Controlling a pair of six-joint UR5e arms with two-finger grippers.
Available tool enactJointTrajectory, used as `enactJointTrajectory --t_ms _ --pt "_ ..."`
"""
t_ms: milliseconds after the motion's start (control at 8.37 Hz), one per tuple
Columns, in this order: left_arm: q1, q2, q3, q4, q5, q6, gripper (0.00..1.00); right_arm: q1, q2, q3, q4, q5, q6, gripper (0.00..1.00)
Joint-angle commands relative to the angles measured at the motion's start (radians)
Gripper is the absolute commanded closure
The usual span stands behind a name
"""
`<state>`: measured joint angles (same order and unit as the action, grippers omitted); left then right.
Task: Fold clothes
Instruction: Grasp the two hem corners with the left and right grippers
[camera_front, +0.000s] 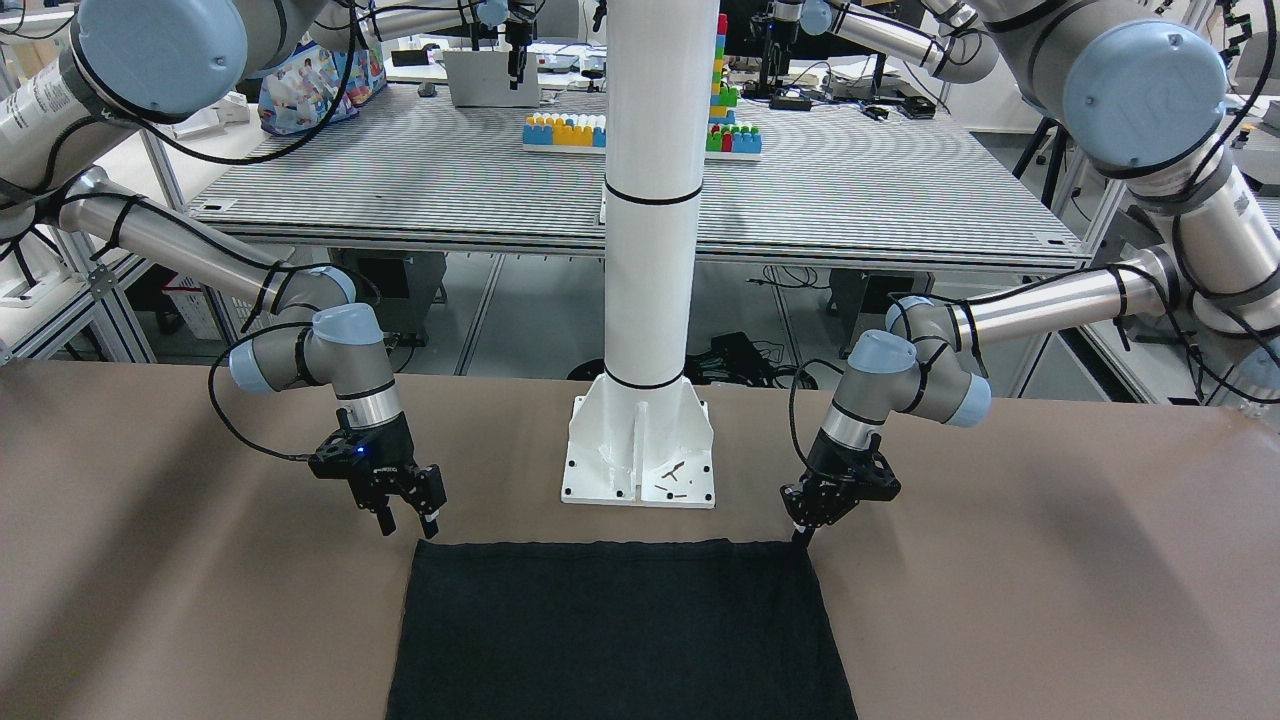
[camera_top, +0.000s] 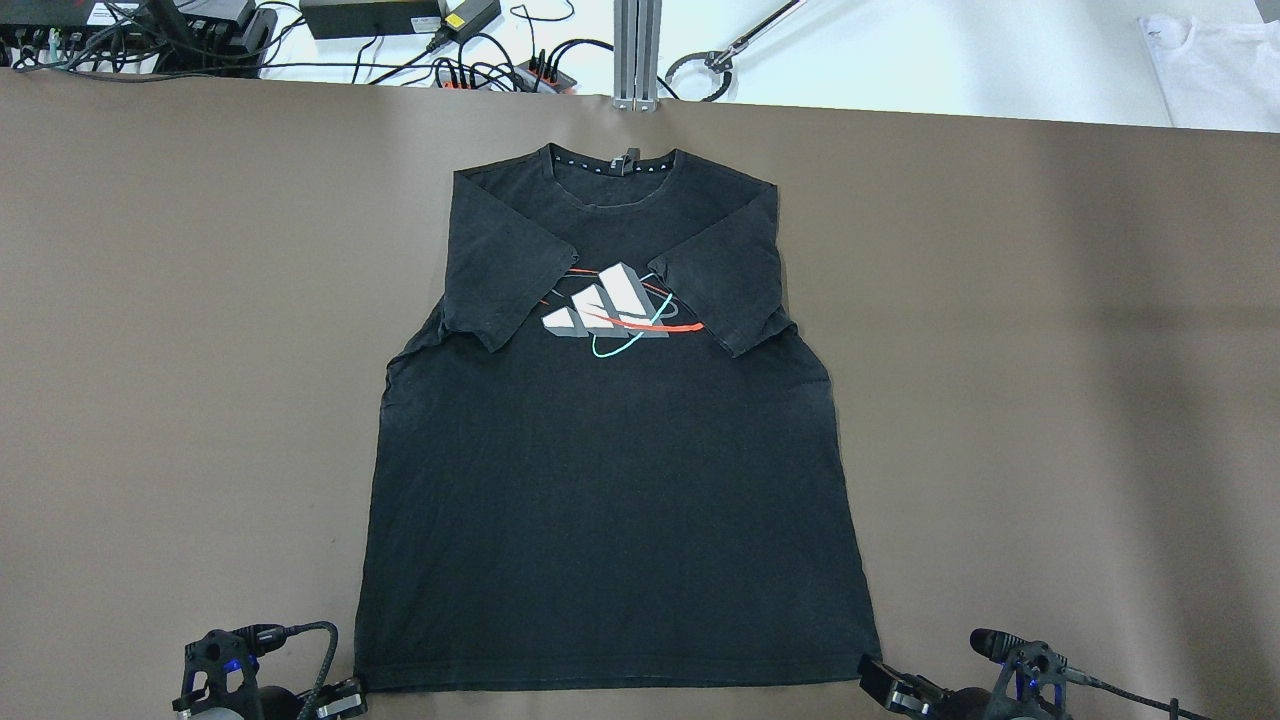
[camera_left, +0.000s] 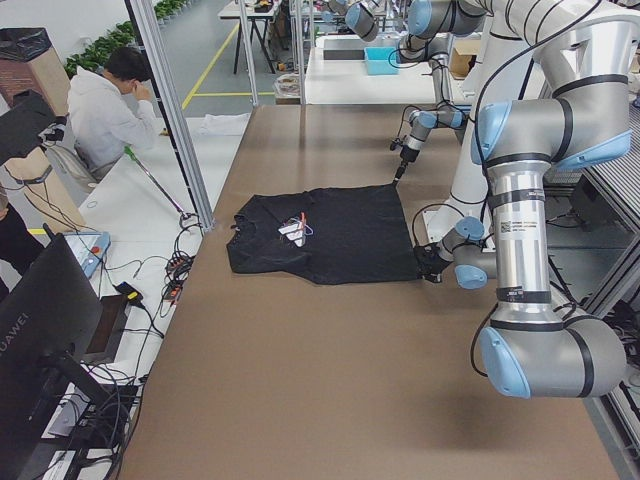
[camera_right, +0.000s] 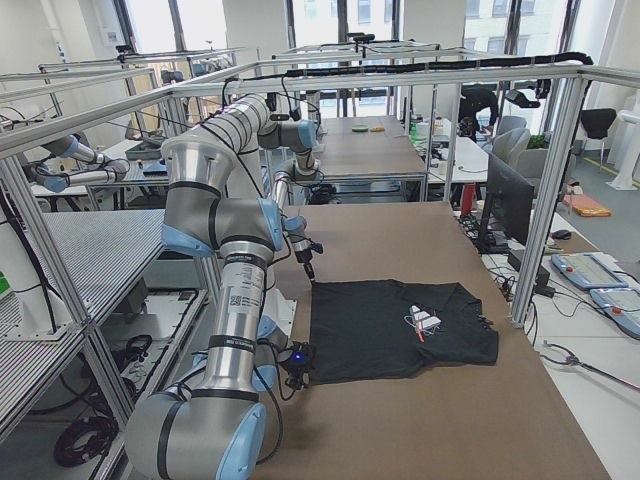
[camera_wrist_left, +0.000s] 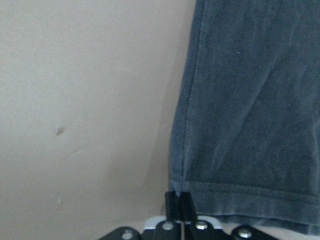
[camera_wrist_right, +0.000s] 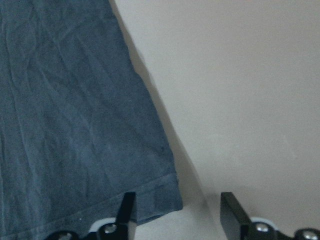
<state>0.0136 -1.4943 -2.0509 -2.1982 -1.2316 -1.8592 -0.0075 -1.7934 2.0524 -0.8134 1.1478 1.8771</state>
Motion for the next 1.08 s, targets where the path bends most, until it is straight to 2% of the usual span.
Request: enactJointTrajectory --t_ms 0,239,597,836,956 --pt "0.000 0.000 0.000 0.000 0.007 0.000 1.00 0.000 0.003 -0.003 0.000 -0.003 0.002 0.75" --pt "0.000 0.000 0.000 0.000 0.007 0.000 1.00 0.001 0.000 -0.001 0.000 -0.003 0.001 0.82" --pt "0.000 0.000 0.000 0.000 0.007 0.002 1.00 0.000 -0.001 0.000 0.002 -0.002 0.001 0.82" --pt "0.000 0.002 0.000 0.000 0.007 0.002 1.00 0.000 0.000 -0.008 0.000 -0.005 0.001 0.61" --pt "0.000 0.002 0.002 0.000 0.007 0.002 1.00 0.000 0.002 -0.008 0.002 -0.005 -0.001 0.57"
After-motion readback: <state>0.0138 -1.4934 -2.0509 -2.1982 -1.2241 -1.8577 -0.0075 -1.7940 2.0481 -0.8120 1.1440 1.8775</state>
